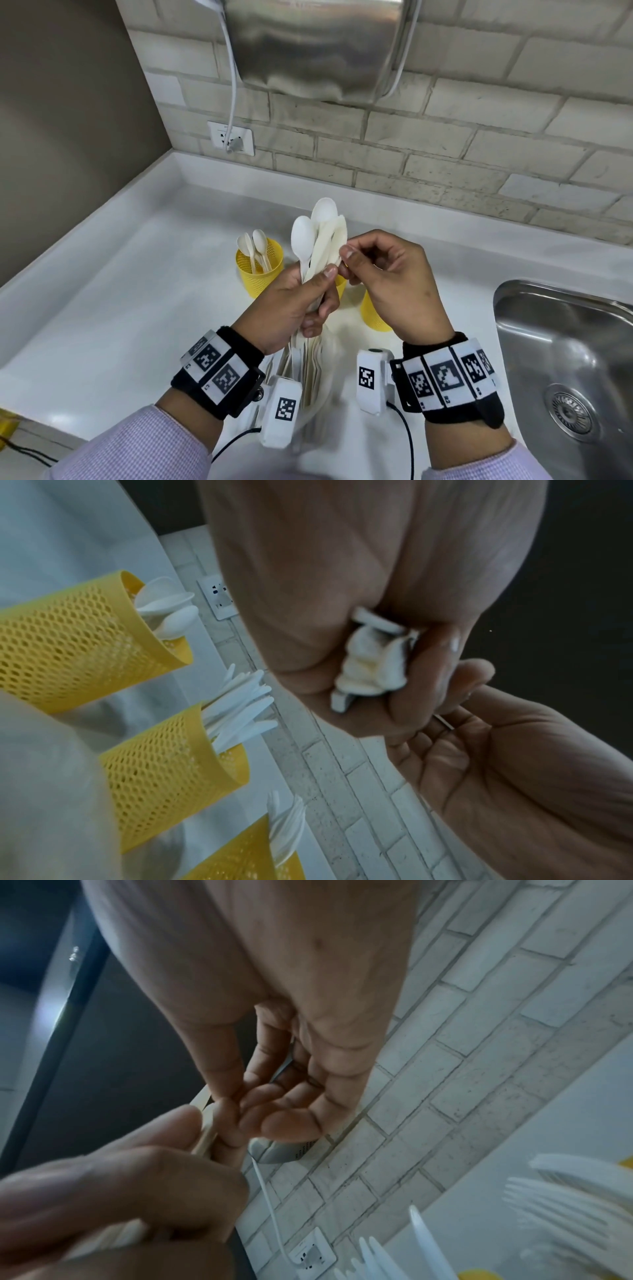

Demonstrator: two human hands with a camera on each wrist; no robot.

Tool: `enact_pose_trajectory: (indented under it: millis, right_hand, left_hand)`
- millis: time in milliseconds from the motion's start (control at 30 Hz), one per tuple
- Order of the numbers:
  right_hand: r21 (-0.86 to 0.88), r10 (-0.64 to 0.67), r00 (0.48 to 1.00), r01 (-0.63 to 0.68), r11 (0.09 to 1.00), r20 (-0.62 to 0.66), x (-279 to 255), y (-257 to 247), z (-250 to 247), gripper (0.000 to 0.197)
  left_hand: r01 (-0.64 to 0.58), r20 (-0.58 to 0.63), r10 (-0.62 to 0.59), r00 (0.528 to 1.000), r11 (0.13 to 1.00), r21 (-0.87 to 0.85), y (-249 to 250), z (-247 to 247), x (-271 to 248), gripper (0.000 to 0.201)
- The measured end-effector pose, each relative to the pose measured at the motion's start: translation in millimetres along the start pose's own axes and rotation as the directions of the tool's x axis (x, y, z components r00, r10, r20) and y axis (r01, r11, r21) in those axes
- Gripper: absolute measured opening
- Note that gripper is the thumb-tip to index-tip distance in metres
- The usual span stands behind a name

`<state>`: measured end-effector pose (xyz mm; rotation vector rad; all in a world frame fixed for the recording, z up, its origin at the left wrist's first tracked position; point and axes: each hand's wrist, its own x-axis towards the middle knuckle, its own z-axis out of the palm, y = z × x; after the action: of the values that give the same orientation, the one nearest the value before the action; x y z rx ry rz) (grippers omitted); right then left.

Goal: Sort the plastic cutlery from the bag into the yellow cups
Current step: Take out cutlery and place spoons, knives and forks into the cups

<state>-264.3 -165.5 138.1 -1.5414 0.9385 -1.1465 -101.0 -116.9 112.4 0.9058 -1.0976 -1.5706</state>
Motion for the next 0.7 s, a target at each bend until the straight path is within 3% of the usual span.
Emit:
enact_pose_trajectory:
  millis: [233,433,700]
  right_hand:
    - [0.021,0.029,0.995,-0.027,0.999,-0.097,0.9,-1.4,-2.8,0.01]
    - [0.023,0.051,0.997,-0.05,0.998,-0.051,0.9,-5.5,3.2,0.005]
    - [-0.005,0.047,0.973,-0.05,0.999,-0.225,2.1,-5.1,2.1,0.013]
  left_hand:
    - [0.003,-0.026,-0.003,1.0,1.0,0.007,-2.7,-3.3,1.3,0.02]
    - [-0.003,0.005,0.003,1.0,1.0,0.022,-3.4,-1.8,0.4,0.022]
    - [0.002,-0.004,-0.002,1.0,0.998,0.065,-3.1,-0.8,1.8,0.024]
